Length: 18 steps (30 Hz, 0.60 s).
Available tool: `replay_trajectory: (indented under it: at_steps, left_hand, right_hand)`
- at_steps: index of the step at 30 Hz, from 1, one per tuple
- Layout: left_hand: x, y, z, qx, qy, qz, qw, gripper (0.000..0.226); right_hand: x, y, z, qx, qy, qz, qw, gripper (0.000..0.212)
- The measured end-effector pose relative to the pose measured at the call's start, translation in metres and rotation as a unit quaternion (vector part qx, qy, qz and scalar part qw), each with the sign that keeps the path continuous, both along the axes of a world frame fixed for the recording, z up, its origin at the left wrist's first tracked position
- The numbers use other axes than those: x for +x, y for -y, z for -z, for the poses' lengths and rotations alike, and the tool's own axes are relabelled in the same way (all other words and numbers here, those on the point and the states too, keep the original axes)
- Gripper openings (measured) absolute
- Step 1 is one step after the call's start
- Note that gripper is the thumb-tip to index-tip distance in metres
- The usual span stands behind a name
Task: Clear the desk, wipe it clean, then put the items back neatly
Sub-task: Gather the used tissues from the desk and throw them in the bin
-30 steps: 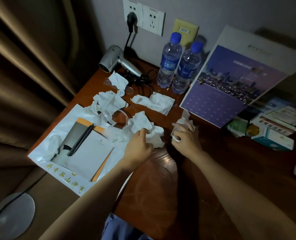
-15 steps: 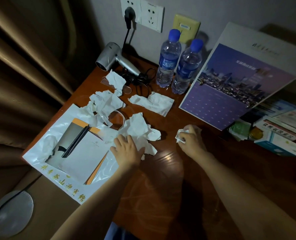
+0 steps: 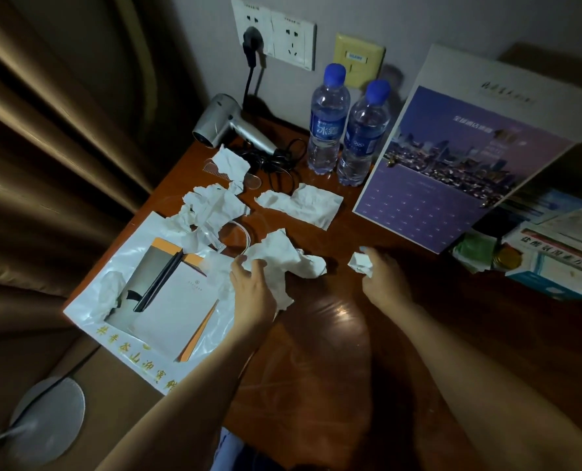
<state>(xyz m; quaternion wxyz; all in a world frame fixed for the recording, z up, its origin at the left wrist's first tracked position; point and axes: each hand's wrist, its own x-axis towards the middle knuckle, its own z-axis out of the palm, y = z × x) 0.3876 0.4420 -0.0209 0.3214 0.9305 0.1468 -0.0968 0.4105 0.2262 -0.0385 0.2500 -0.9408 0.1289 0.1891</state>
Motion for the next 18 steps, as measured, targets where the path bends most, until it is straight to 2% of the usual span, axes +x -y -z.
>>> replay_trajectory:
  at_steps: [3, 7, 12, 14, 16, 18]
  left_hand:
    - [0.001, -0.007, -0.011, -0.012, 0.029, -0.019, 0.999, 0.033]
    - [-0.002, -0.014, -0.027, 0.002, 0.056, 0.033, 0.998, 0.048]
    - [0.002, -0.018, -0.046, 0.01, 0.092, 0.069, 0.993, 0.034]
    - [0.002, -0.016, -0.05, 0.015, 0.092, 0.092, 0.991, 0.031]
    - [-0.002, -0.013, -0.05, 0.022, 0.102, 0.112, 0.988, 0.023]
    - [-0.008, -0.011, -0.045, 0.044, 0.111, 0.118, 0.986, 0.025]
  right_hand:
    - [-0.002, -0.004, -0.006, 0.026, 0.031, -0.009, 0.999, 0.054]
    - [-0.006, -0.011, -0.021, 0.1, 0.055, 0.001, 0.994, 0.045]
    - [-0.019, -0.014, -0.038, 0.02, 0.071, -0.059, 0.996, 0.023]
    - [-0.026, -0.011, -0.041, -0.006, 0.079, -0.054, 0.995, 0.017]
    - [-0.029, -0.007, -0.042, -0.014, 0.078, -0.037, 0.996, 0.017]
    - [-0.031, -0.007, -0.043, -0.03, 0.065, -0.03, 0.997, 0.026]
